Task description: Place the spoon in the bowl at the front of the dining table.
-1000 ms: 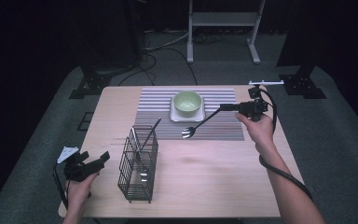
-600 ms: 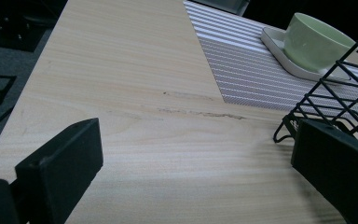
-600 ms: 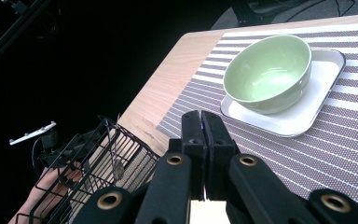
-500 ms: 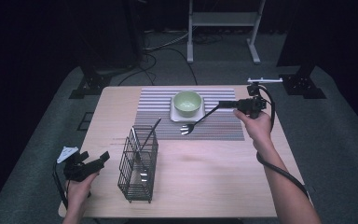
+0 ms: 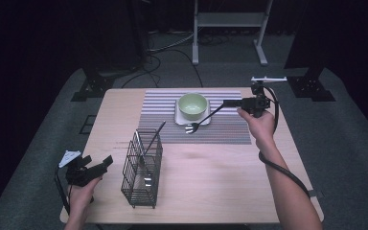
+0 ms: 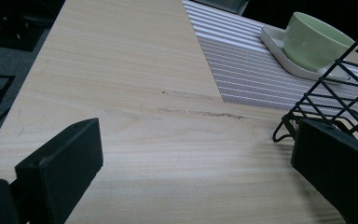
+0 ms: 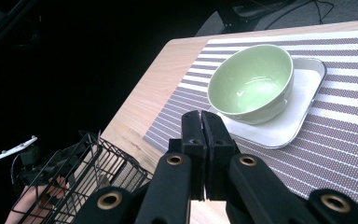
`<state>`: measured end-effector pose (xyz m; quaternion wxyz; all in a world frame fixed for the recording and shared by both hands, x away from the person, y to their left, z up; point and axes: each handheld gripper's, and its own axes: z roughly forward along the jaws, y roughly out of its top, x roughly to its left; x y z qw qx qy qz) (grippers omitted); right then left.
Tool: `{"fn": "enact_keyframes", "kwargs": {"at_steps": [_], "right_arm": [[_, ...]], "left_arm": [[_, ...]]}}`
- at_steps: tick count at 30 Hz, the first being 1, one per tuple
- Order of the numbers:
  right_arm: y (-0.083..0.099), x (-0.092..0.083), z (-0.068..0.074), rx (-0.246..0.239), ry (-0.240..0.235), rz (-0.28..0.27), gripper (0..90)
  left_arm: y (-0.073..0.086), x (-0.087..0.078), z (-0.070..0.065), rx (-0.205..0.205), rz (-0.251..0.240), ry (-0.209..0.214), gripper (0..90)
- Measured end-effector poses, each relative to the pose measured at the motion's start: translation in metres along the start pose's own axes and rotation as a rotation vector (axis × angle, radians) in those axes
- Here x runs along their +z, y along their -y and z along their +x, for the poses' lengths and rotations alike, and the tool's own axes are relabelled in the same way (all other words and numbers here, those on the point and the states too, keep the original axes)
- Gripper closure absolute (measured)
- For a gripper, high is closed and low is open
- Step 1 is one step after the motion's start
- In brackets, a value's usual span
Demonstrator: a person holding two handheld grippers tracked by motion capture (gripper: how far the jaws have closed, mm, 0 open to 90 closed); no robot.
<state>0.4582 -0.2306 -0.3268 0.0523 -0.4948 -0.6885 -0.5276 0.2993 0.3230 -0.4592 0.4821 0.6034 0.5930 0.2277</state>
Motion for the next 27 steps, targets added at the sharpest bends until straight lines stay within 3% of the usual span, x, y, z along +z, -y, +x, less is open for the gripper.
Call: {"fn": "enact_keyframes", "kwargs": {"at_steps": [27], "right_arm": [[-0.024, 0.022, -0.002, 0.007, 0.049, -0.004, 88.5]], "left_arm": [[0.000, 0.000, 0.002, -0.012, -0.003, 0.005, 1.0]]}}
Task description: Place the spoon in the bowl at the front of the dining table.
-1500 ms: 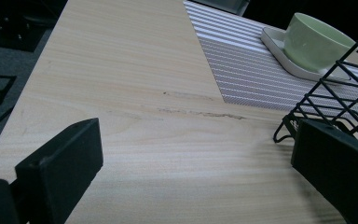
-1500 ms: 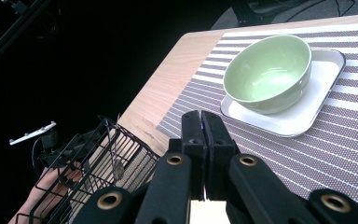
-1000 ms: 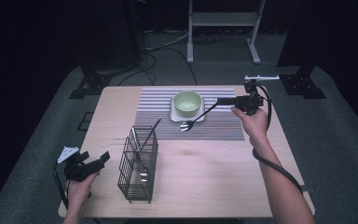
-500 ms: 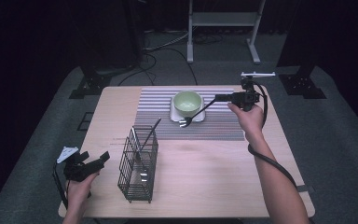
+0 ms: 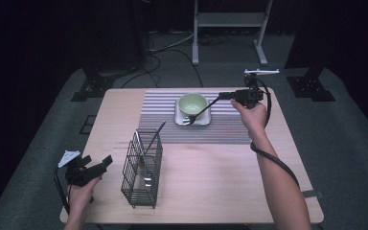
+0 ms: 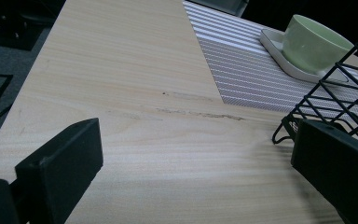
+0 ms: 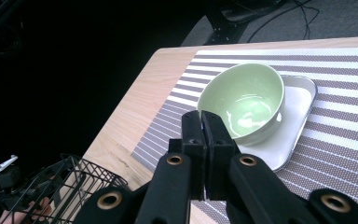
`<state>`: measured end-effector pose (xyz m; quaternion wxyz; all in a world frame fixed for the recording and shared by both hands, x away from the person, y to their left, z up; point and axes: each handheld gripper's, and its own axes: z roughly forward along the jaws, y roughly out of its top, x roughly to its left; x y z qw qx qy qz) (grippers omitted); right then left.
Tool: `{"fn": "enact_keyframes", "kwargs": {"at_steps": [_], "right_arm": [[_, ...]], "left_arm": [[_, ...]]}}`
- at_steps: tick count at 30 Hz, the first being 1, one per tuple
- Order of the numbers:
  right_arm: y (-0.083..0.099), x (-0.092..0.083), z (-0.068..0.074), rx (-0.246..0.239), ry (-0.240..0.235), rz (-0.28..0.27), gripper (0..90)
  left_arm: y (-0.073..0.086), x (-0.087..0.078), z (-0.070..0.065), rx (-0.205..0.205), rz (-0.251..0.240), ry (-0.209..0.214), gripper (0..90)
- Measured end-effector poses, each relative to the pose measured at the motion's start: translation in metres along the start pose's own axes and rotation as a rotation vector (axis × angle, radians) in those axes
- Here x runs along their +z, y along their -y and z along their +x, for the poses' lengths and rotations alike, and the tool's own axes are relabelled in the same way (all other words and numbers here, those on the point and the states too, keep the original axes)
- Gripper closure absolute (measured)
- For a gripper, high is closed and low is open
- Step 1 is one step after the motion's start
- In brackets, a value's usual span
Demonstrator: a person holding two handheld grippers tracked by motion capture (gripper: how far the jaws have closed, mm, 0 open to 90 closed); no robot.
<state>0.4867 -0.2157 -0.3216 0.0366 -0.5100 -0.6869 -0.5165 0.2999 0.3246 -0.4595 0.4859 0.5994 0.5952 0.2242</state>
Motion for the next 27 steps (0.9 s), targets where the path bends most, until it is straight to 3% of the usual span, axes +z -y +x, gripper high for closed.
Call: {"fn": "enact_keyframes", "kwargs": {"at_steps": [27], "right_arm": [[-0.029, 0.014, -0.006, 0.005, 0.050, -0.003, 88.6]], "left_arm": [[0.000, 0.001, 0.001, -0.007, 0.001, -0.006, 1.0]]}}
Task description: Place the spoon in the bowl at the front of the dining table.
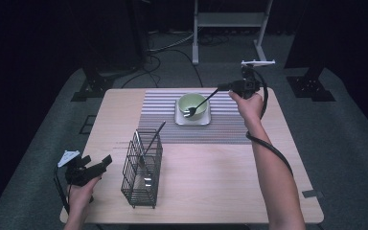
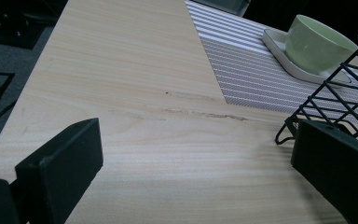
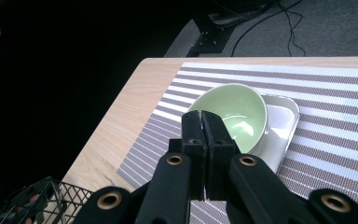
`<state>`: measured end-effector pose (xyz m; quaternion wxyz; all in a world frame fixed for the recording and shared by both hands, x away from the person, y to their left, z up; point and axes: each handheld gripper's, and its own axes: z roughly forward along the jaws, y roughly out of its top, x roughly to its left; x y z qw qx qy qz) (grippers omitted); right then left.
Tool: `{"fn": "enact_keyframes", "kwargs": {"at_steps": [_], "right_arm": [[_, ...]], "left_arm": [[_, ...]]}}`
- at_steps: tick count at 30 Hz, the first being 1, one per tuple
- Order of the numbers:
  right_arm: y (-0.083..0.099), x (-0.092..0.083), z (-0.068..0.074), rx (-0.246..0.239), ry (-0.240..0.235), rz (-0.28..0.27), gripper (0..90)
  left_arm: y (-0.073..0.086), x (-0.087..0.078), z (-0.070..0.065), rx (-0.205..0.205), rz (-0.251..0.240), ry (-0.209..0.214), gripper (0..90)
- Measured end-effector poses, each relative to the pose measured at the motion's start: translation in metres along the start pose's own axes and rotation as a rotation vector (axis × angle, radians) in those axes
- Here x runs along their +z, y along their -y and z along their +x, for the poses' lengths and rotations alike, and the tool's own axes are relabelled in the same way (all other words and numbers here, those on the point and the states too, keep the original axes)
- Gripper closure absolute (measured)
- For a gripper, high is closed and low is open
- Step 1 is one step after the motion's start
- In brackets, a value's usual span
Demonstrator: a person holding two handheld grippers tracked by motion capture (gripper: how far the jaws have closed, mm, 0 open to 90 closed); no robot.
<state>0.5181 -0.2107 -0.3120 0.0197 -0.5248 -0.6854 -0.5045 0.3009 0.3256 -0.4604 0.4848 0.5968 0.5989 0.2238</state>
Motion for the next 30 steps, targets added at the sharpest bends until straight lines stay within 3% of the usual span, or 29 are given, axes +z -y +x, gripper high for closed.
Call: {"fn": "enact_keyframes", "kwargs": {"at_steps": [18, 30], "right_arm": [[-0.023, 0.004, -0.010, 0.035, 0.053, -0.044, 88.6], [-0.022, 0.014, -0.028, 0.080, 0.086, -0.057, 88.6]], "left_arm": [[0.000, -0.001, 0.002, -0.005, -0.003, -0.001, 1.0], [0.000, 0.001, 0.001, -0.001, -0.001, 0.003, 1.0]]}}
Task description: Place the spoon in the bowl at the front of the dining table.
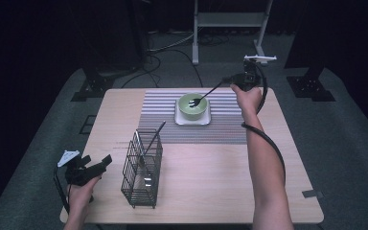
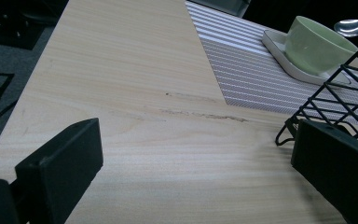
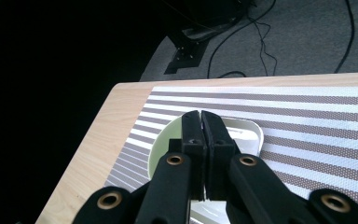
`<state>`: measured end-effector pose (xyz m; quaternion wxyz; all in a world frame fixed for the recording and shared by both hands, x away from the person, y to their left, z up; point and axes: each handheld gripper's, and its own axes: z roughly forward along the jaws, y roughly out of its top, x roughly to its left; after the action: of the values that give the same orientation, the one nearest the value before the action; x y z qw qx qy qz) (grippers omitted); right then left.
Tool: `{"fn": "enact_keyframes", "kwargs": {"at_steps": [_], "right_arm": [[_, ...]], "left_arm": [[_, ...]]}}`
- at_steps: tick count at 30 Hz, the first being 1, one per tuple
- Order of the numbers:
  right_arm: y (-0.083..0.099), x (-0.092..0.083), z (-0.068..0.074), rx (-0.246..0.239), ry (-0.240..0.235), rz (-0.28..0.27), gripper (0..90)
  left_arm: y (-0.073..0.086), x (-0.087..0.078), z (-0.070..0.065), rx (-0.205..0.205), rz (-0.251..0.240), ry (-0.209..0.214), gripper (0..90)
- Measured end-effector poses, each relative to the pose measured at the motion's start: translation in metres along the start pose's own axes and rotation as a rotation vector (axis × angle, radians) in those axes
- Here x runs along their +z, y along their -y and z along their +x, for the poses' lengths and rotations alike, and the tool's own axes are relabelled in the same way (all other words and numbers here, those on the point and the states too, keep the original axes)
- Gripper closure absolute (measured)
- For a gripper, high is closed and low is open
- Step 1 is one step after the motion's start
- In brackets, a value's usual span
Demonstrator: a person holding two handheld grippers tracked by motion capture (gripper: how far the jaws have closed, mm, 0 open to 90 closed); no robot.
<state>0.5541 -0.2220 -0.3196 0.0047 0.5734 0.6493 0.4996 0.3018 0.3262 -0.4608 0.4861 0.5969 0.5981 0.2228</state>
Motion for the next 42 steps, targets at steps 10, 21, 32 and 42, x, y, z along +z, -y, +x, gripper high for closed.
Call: {"fn": "enact_keyframes", "kwargs": {"at_steps": [10, 21, 32, 42], "right_arm": [[0.007, 0.016, -0.008, 0.029, 0.023, -0.005, 88.5], [0.016, 0.027, -0.011, 0.027, 0.046, 0.014, 88.5], [0.017, 0.037, -0.010, 0.020, 0.073, 0.033, 88.6], [0.024, 0.048, -0.015, 0.031, 0.078, 0.050, 88.5]], "left_arm": [[-0.001, -0.001, 0.002, -0.001, -0.005, -0.002, 1.0], [0.000, -0.001, 0.002, -0.002, -0.004, -0.001, 1.0], [0.000, 0.000, 0.002, 0.000, -0.003, -0.001, 1.0], [-0.001, -0.001, 0.002, 0.003, -0.004, 0.000, 1.0]]}}
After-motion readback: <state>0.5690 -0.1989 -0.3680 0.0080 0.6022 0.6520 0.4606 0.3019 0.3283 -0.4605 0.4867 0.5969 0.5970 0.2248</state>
